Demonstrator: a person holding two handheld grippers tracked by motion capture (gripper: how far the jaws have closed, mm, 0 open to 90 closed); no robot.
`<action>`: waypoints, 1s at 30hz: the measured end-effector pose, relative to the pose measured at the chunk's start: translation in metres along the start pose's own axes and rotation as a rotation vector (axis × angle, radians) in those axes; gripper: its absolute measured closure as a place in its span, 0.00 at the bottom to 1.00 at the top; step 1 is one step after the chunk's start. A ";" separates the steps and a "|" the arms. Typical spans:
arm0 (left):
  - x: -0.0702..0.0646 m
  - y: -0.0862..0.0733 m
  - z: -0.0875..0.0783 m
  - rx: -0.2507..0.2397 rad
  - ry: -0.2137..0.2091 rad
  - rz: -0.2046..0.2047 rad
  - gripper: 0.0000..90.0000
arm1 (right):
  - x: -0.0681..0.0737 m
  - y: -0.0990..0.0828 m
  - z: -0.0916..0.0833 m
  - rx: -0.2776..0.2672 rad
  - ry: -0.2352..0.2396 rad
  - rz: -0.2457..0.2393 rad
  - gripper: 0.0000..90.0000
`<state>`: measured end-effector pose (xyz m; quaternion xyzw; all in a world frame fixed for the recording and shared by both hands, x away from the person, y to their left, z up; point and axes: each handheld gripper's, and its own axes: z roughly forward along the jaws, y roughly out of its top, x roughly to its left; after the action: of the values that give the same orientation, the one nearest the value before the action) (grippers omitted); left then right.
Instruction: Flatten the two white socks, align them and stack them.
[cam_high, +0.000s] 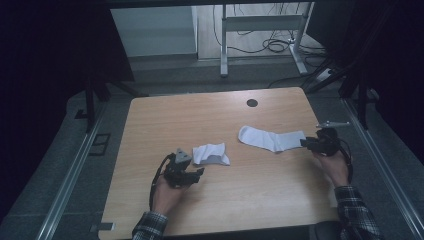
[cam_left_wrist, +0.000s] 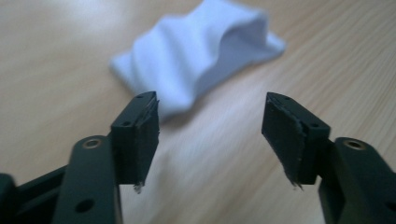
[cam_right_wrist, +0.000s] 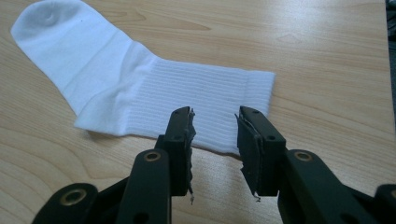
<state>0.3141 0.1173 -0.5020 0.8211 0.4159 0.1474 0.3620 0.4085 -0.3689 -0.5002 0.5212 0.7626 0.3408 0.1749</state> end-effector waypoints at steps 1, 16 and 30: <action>-0.002 0.007 0.003 -0.003 -0.003 0.012 0.44 | 0.000 -0.001 0.000 -0.001 -0.001 -0.004 0.72; -0.027 0.091 0.063 -0.010 -0.031 0.067 0.58 | 0.000 -0.005 0.001 -0.002 -0.022 -0.021 0.77; -0.034 0.136 0.133 0.042 -0.007 0.066 0.71 | -0.011 -0.009 0.001 -0.003 -0.039 -0.004 0.79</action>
<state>0.4435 -0.0258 -0.4949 0.8423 0.3906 0.1476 0.3409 0.4074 -0.3806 -0.5084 0.5258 0.7596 0.3316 0.1913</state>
